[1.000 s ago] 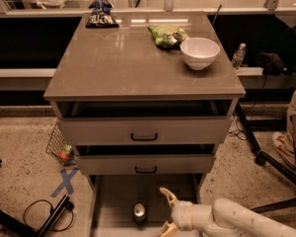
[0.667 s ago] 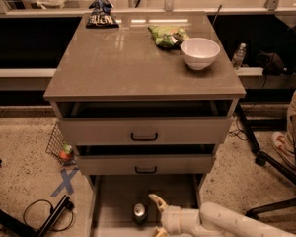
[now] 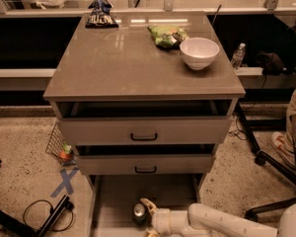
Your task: Pick green can from bottom drawer and place on counter
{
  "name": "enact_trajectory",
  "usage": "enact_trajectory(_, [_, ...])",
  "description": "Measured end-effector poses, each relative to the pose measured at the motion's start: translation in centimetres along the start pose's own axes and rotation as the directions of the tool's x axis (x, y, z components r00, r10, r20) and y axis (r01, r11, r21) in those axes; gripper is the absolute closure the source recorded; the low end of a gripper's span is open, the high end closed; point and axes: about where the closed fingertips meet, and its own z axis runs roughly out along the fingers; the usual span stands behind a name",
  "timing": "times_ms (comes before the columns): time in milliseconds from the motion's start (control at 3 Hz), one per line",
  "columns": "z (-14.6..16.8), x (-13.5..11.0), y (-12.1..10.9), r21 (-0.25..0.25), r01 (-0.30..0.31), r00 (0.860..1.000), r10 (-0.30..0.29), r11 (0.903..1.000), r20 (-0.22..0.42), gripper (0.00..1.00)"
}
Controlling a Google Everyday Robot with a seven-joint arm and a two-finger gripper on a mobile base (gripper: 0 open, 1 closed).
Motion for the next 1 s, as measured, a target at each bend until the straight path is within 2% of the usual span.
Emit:
enact_trajectory(333, [0.8,0.2,0.0,0.001,0.001,1.000,-0.001,1.0000,-0.015,0.00])
enact_trajectory(667, [1.7,1.4,-0.8,0.001,0.011,1.000,-0.011,0.9999,-0.003,0.00])
enact_trajectory(1000, [1.7,3.2,-3.7,0.014,0.027,1.000,-0.027,0.9995,0.000,0.00])
